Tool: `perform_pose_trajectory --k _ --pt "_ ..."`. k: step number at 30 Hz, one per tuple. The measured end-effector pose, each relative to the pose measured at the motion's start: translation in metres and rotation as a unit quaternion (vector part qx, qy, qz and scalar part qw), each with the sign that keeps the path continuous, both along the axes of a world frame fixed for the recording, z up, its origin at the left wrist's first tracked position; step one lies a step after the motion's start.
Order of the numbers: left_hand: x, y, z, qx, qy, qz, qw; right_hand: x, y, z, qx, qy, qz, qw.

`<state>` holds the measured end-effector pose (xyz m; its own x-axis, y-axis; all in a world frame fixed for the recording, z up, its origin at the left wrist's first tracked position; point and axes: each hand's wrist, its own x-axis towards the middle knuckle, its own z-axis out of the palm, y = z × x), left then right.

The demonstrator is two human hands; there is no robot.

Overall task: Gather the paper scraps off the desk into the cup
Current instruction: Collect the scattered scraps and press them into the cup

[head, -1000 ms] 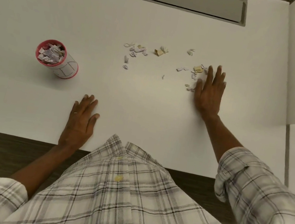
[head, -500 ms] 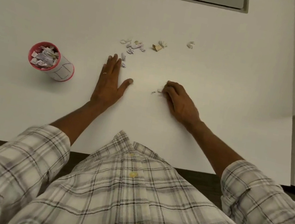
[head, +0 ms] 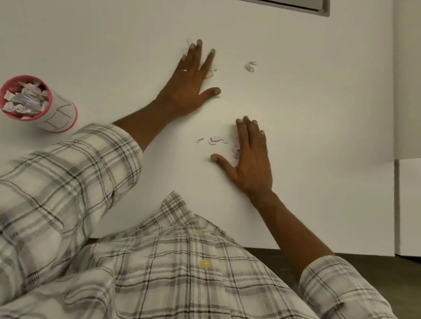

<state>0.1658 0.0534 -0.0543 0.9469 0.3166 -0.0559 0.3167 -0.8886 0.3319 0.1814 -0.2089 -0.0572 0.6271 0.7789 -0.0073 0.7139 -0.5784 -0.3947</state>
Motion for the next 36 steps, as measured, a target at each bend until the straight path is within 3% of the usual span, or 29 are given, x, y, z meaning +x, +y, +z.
perform_pose_trajectory --k 5,10,16,21,24,29,36 --pt "0.008 0.003 -0.006 0.018 -0.023 -0.113 0.993 0.005 0.029 -0.003 0.003 -0.01 0.103 0.995" --pt "-0.028 0.004 -0.009 -0.066 -0.118 -0.019 0.991 0.005 0.037 -0.016 0.059 -0.026 0.256 0.965" --pt "-0.099 -0.012 -0.007 -0.105 -0.15 0.068 0.981 0.009 0.014 -0.008 0.076 -0.046 0.198 0.976" --pt "-0.147 -0.026 -0.004 -0.083 -0.151 0.07 0.983 0.009 -0.021 0.014 -0.079 -0.017 0.234 0.969" --pt "-0.157 -0.025 0.002 -0.014 -0.128 0.078 0.989 0.008 -0.042 0.015 -0.11 -0.006 0.259 0.96" --pt "-0.149 -0.012 -0.005 0.123 -0.021 -0.005 0.992 -0.007 -0.045 0.008 -0.122 -0.026 0.227 0.966" --pt "-0.174 -0.016 0.004 0.1 -0.024 -0.032 0.994 -0.032 -0.024 0.018 -0.09 -0.048 0.157 0.982"
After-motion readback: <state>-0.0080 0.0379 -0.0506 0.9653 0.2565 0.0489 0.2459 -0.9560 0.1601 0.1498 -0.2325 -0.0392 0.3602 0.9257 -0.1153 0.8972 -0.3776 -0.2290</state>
